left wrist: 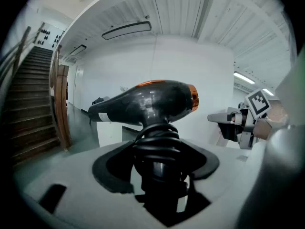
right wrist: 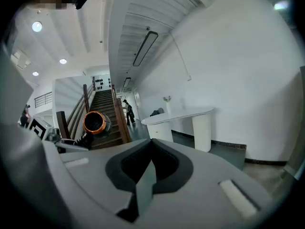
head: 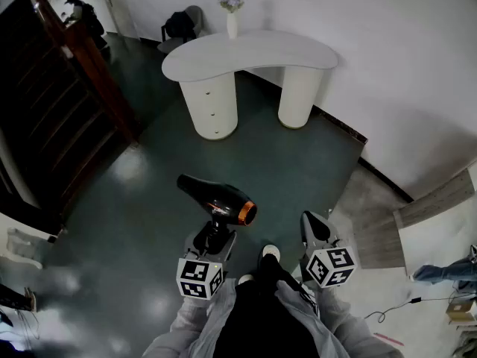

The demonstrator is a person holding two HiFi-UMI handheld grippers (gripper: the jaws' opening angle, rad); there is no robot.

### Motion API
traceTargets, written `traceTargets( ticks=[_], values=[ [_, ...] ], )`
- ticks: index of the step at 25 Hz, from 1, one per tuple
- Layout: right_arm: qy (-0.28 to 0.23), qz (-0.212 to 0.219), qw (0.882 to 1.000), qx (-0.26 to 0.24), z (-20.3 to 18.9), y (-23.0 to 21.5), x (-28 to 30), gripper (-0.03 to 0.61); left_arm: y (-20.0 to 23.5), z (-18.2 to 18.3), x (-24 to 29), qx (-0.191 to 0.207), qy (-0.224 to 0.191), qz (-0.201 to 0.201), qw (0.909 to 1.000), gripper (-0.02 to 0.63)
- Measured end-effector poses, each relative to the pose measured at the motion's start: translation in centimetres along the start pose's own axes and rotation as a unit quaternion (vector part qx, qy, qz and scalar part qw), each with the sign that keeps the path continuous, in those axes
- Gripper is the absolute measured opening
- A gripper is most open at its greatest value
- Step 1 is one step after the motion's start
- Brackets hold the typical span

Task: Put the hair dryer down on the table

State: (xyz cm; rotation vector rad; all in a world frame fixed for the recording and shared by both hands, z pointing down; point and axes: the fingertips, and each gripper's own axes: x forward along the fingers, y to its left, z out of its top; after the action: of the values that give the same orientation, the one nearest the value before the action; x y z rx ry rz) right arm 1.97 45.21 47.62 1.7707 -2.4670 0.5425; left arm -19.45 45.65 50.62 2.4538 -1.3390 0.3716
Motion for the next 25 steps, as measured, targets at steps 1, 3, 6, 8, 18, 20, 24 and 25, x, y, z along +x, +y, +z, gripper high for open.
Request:
traceTargets(
  ticks=[1, 3, 6, 8, 18, 20, 24, 25],
  values=[
    [0.001, -0.001, 1.0, 0.0, -0.2, 0.1, -0.2, 0.01, -0.1, -0.1, -0.3, 0.0, 0.0, -0.001, 1.0, 0.293],
    [0.002, -0.002, 1.0, -0.001, -0.5, 0.5, -0.6, 0.009, -0.4, -0.3, -0.8, -0.001, -0.001, -0.003, 1.0, 0.293],
    [-0.008, 0.0, 1.0, 0.0, -0.3, 1.1, -1.0, 0.011, -0.6, -0.7, -1.6, -0.001, -0.003, -0.003, 1.0, 0.293],
    [-0.015, -0.001, 1.0, 0.006, 0.2, 0.8, -0.6, 0.011, -0.6, -0.6, -1.3, -0.001, -0.004, 0.0, 1.0, 0.293],
    [-0.006, -0.005, 1.0, 0.016, -0.3, -0.1, 0.4, 0.011, 0.2, -1.2, -0.3, -0.012, 0.002, 0.012, 0.9999, 0.293],
    [-0.005, 0.0, 1.0, 0.017, -0.2, -0.5, 1.6, 0.011, 0.7, -1.0, 0.7, -0.012, 0.003, 0.014, 0.9998, 0.293],
    [0.003, 0.008, 1.0, 0.018, 0.9, -1.8, 5.5, 0.011, 2.5, 0.6, 3.9, -0.015, 0.005, 0.024, 0.9996, 0.293],
    [0.004, 0.01, 1.0, 0.018, 1.4, -2.4, 6.7, 0.011, 3.0, 1.2, 5.0, -0.017, 0.005, 0.026, 0.9995, 0.293]
  ],
)
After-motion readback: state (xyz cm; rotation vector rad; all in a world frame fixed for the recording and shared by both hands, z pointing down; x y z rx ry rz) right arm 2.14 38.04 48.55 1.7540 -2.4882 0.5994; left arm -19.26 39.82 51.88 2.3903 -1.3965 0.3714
